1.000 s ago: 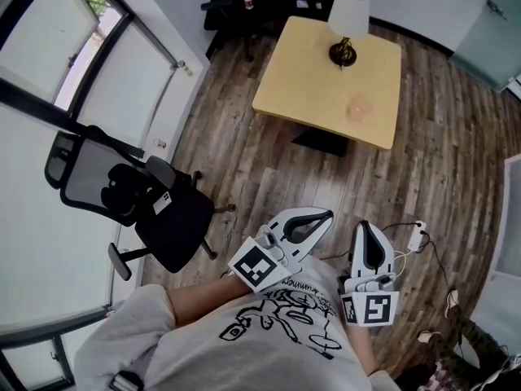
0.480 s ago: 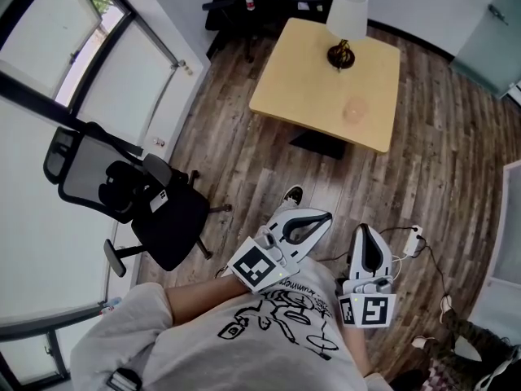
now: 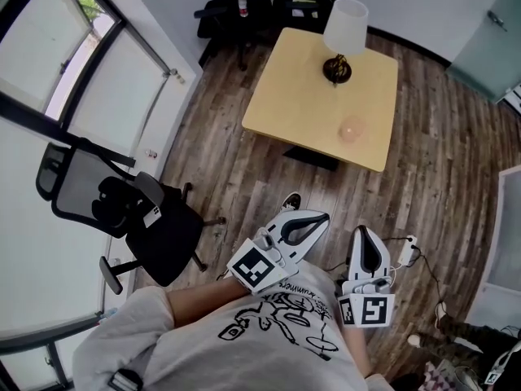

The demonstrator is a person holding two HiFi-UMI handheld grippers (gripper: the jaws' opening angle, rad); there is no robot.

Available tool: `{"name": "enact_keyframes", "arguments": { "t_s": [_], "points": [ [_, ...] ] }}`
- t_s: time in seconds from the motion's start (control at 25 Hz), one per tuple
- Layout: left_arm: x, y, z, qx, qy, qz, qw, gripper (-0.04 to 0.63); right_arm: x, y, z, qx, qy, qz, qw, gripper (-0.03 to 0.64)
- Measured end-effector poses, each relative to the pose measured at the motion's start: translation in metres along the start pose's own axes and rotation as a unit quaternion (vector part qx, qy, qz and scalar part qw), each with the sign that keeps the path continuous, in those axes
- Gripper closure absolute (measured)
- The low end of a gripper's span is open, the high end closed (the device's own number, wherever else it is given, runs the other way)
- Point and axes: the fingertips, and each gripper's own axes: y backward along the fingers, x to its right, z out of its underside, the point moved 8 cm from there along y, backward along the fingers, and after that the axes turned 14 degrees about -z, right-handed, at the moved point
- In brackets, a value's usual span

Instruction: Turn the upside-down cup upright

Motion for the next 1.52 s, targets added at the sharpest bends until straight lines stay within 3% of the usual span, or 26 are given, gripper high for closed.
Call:
{"name": "enact_keyframes", "arguments": {
  "t_s": [0.64,0.96,1.32,1.52],
  "points": [
    [-0.124,-0.1,-0.03,-0.009,0.007,0.044,0.999,0.586,0.062,-0.147,-0.023,-0.021,-0.002,0.019,1.0,0.594],
    [-0.17,-0.131,-0.028,-0.023,-0.001,0.058,0.9981,0.586,0.081,-0.193,-0.023,-0.025,-0.005,0.026,0.999,0.594],
    [-0.17,-0.16,-0.026,-0.033,-0.01,0.063,0.9974,0.586,0.112,-0.186,-0.02,-0.02,-0.014,0.048,0.999,0.594],
    [-0.154,-0.175,-0.027,-0.027,-0.029,0.055,0.9976,0.586,0.13,-0.173,-0.024,-0.019,-0.014,0.036,0.999,0.594]
  ]
}}
